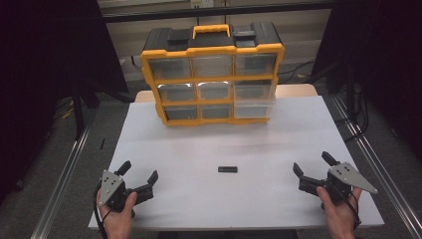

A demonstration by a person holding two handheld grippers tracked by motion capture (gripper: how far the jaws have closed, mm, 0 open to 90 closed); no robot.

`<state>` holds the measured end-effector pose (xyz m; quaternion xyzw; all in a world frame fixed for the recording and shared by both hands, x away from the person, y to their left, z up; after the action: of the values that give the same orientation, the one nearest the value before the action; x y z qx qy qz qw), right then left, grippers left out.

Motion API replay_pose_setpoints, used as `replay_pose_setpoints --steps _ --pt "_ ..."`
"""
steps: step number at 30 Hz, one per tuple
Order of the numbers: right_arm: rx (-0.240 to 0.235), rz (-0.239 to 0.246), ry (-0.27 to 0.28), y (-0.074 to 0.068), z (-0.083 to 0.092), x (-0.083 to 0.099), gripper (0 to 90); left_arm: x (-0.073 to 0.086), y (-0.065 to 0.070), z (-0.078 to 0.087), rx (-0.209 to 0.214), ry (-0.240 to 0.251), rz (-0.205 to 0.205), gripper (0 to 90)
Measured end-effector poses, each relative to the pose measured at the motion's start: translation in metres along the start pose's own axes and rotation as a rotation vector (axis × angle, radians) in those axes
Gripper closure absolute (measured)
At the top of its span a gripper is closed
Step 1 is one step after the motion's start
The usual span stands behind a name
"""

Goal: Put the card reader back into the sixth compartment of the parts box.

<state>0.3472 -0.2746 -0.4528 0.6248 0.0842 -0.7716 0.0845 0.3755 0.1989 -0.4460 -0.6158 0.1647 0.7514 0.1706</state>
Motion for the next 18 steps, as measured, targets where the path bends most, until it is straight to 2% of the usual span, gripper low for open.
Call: replay_pose_setpoints --steps 4,6,12,14,18 --pt "-0.033 0.013 -0.018 -0.004 -0.001 0.002 2.3 -0.002 -0.001 0.001 -0.002 0.002 -0.005 2.5" --pt "-0.054 0.035 -0.028 -0.006 -0.001 0.004 2.5 -0.001 0.001 0.0 0.012 -0.007 -0.008 2.6" --pt "-0.111 0.035 -0.028 -0.014 -0.004 0.004 2.8 -0.002 0.001 0.0 0.013 -0.008 -0.001 2.7" --pt "-0.117 0.039 -0.034 -0.015 -0.004 0.004 2.9 -0.001 0.001 0.0 0.013 -0.009 0.004 2.6" --pt "-0.172 0.036 -0.053 -0.026 -0.008 0.006 2.2 -0.001 0.001 0.001 0.004 -0.004 0.007 2.7"
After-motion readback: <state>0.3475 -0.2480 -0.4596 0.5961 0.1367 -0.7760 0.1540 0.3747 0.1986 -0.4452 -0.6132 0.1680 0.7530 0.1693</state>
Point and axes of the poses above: each handheld gripper's, and its own axes: z roughly backward along the jaws, x roughly out of its underside, y roughly to its right, the point moved 10 cm from there along -z, roughly forward along the jaws, and after that the axes turned 1 degree about -z, right-handed, at the moved point
